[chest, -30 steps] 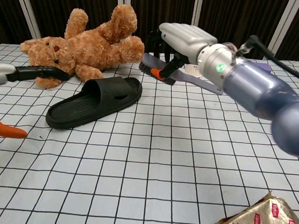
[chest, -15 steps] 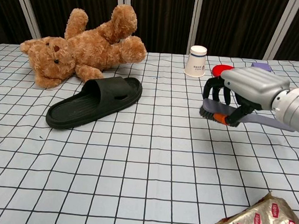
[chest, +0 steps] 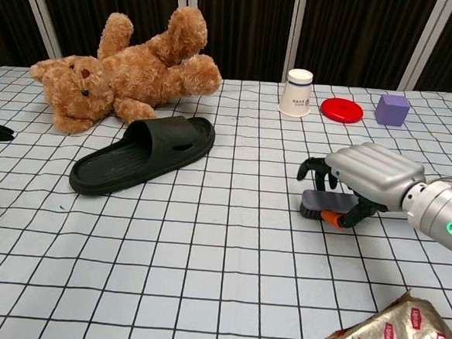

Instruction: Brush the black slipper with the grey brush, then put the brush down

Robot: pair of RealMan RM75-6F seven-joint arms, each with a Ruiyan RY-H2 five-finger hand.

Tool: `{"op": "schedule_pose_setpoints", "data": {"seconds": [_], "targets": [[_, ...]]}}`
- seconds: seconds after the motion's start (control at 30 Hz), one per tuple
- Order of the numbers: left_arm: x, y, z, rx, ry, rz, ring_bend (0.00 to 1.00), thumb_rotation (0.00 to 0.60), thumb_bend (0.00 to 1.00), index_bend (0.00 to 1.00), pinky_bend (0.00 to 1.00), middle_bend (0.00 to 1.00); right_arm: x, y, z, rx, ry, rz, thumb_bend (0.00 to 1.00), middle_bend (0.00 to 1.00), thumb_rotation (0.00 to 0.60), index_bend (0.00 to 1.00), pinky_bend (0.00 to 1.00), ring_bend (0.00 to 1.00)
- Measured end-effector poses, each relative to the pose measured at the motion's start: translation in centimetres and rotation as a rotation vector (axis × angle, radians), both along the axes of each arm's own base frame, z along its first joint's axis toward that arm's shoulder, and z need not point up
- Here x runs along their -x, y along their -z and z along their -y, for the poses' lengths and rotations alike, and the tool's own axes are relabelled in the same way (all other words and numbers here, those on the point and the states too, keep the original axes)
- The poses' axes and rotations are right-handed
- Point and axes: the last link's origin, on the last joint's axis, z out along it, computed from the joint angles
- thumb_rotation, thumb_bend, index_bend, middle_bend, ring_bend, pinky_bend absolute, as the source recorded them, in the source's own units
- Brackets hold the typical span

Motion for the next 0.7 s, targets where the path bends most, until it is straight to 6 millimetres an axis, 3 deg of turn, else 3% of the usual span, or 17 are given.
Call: {"op": "schedule_pose_setpoints", "data": {"seconds": [0.3, 0.43, 0.57, 0.7], "targets": [[-0.1, 0.0, 0.1, 0.004, 0.006, 0.005, 0.0, 0.331, 0.03, 0.0, 0.07, 0.0, -0.6, -0.3, -1.2, -0.026, 0.026, 0.038, 0.42, 0.06, 0.6, 0.0, 0.32, 0.16], [-0.2, -0.4, 0.4, -0.008, 0.016, 0.014, 0.0, 0.33, 0.03, 0.0, 0.07, 0.0, -1.2, -1.3, -1.9, -0.018, 0.018, 0.072, 0.42, 0.01, 0.6, 0.0, 0.21, 0.07], [-0.2, -1.1, 0.9, -0.039, 0.032, 0.015, 0.0, 0.331, 0.03, 0.0, 0.07, 0.0, -1.4, -3.5, -3.3, 0.011, 0.003, 0.099, 0.42, 0.0, 0.6, 0.0, 0.02, 0.0], [0.4, -2.4, 1.9, -0.125, 0.031, -0.037, 0.0, 0.329, 0.03, 0.0, 0.06, 0.0, 1.6, -8.0, -6.3, 0.129, 0.033, 0.086, 0.42, 0.0, 0.6, 0.0, 0.0, 0.0]]}}
